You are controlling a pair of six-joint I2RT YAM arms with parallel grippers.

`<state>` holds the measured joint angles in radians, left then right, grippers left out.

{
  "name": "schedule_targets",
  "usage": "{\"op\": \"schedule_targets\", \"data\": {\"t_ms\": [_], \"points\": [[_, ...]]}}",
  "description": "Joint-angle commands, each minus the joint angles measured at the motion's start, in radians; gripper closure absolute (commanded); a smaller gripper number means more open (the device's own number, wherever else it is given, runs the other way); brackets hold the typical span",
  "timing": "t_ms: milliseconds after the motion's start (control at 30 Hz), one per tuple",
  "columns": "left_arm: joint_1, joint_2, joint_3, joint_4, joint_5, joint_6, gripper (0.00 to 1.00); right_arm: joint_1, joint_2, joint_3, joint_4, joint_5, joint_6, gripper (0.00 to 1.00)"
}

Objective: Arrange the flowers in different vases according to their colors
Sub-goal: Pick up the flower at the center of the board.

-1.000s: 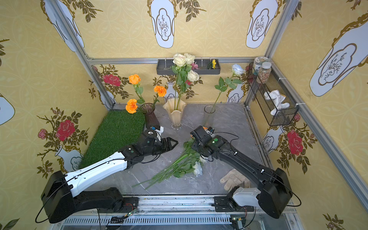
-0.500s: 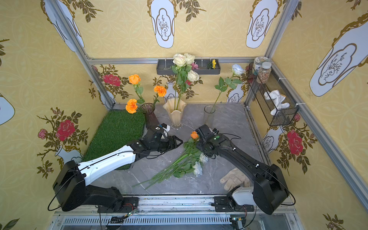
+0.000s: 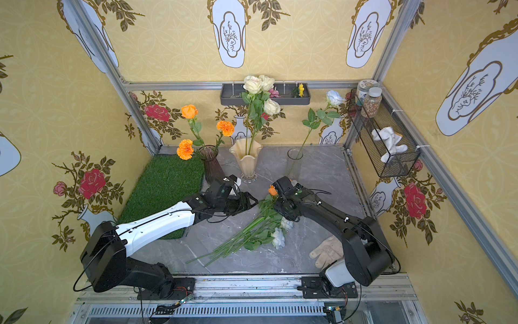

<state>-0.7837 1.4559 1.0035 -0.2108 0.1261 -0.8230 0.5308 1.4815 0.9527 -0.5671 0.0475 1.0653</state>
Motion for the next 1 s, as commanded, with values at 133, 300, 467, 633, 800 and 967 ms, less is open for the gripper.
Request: {"op": "schedule_targets", "data": {"t_ms": [133, 300, 467, 633, 800, 967], "points": [[0.003, -0.005, -0.009, 0.01, 0.001, 0.005, 0.34, 0.002, 0.088, 0.024, 0.081, 0.025, 0.007, 0.65], [0.002, -0.017, -0.022, 0.022, 0.003, 0.006, 0.34, 0.008, 0.143, 0.052, 0.104, 0.029, 0.017, 0.69], [0.002, -0.021, -0.028, 0.031, 0.007, 0.007, 0.34, 0.024, 0.168, 0.089, 0.108, 0.043, 0.022, 0.86], [0.002, -0.032, -0.038, 0.042, 0.008, 0.008, 0.34, 0.047, 0.158, 0.132, 0.056, 0.086, 0.019, 0.94], [0.001, -0.035, -0.041, 0.045, 0.008, 0.009, 0.35, 0.075, 0.13, 0.189, -0.001, 0.14, 0.007, 0.96], [0.002, -0.047, -0.051, 0.057, 0.009, 0.009, 0.35, 0.077, 0.101, 0.234, -0.021, 0.16, -0.018, 0.96]]}}
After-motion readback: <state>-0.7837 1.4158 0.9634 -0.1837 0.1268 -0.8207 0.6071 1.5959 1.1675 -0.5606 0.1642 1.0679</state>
